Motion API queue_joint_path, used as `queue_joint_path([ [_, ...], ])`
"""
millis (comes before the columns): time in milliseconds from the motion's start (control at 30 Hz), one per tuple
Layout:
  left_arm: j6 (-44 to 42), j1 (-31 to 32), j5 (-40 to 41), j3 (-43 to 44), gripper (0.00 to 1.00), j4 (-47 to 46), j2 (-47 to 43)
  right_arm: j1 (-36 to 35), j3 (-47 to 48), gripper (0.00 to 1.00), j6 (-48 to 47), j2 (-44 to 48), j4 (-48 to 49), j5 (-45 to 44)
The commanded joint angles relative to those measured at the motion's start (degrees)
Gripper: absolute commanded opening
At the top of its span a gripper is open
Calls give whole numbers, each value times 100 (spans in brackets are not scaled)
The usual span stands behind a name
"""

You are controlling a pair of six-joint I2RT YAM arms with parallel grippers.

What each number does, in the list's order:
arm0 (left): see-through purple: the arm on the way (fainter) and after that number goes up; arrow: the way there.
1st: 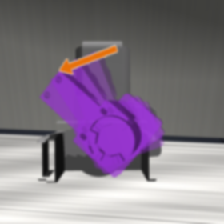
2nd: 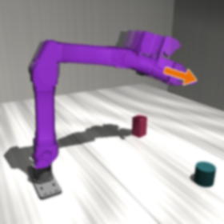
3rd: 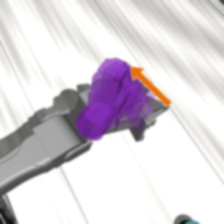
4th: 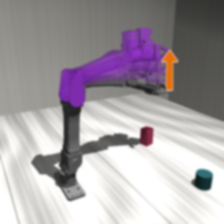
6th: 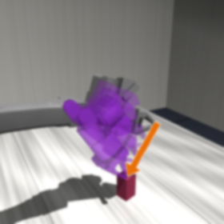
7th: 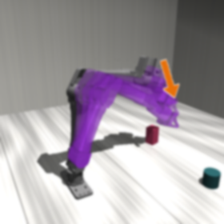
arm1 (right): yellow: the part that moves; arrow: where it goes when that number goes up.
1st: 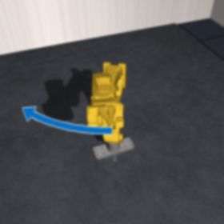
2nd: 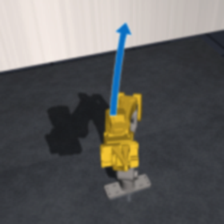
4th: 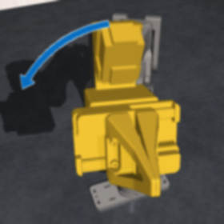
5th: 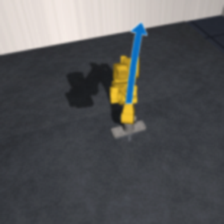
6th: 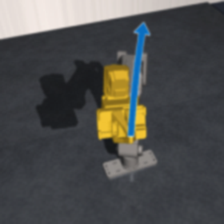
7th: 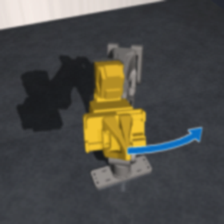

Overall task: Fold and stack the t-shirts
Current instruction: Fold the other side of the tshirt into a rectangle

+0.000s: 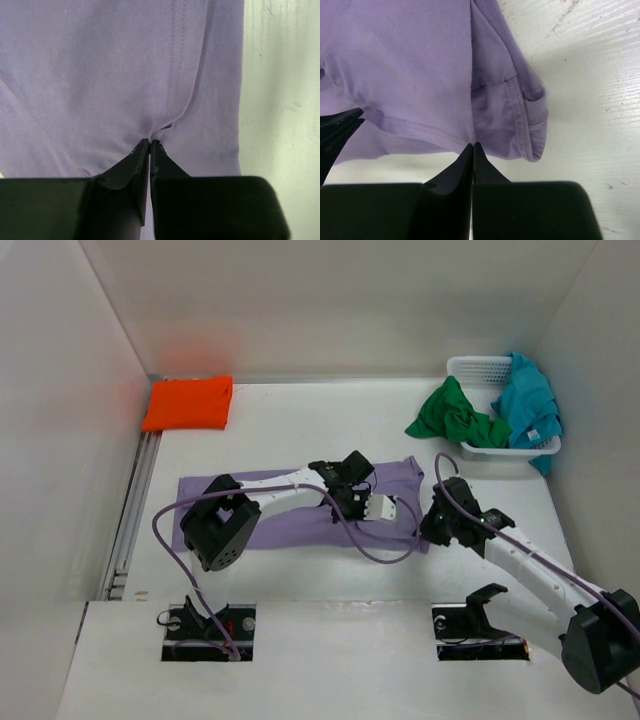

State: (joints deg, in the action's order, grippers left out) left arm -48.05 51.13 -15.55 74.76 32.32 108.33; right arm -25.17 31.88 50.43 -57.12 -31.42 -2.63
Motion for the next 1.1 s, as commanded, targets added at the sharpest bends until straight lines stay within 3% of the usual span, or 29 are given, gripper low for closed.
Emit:
queue_joint_path([
  [0,419,-204,-290,240,0,-138,-198,-36,152,0,37,175,-180,-97],
  [267,701,-846,-738,618,0,371,-638,-150,547,0,107,500,-786,-220],
  [933,165,-530,-757,-137,1,741,-577,-730,29,0,634,220,-638,44],
  [1067,173,-451,-704,-111,16,767,-445,-722,-111,19,626,96,-435,-9],
])
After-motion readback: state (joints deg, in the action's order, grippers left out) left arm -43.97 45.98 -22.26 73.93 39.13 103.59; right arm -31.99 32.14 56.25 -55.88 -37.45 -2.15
